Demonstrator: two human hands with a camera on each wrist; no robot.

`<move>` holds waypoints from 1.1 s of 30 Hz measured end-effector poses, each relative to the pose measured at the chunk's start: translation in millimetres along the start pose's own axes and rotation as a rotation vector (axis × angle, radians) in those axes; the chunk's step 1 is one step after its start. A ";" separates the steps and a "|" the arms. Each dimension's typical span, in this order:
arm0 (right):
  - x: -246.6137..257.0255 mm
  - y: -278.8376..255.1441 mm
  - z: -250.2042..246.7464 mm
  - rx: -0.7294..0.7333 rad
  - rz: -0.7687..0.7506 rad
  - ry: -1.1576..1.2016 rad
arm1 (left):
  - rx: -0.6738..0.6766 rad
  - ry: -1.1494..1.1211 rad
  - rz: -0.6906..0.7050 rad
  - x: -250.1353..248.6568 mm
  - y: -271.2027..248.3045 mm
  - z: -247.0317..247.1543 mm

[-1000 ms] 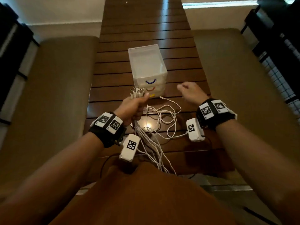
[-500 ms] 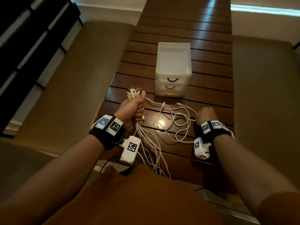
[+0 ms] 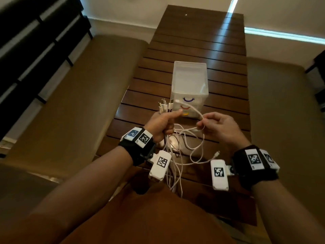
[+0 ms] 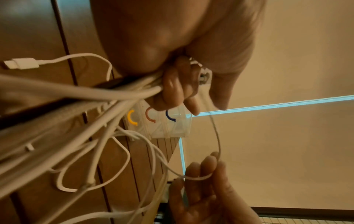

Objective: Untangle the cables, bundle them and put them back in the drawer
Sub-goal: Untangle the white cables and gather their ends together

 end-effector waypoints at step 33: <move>40.9 5.6 16.4 -0.071 -0.419 -0.312 | 0.153 0.133 0.084 -46.1 -11.8 18.8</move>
Point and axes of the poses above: each hand's wrist, its own y-axis towards the middle knuckle, its own z-axis out of the palm, x = y × z, the point moved 5 cm from there along y, towards the middle knuckle, and after that the axes turned 1 degree about -y, right-handed, at the moved point
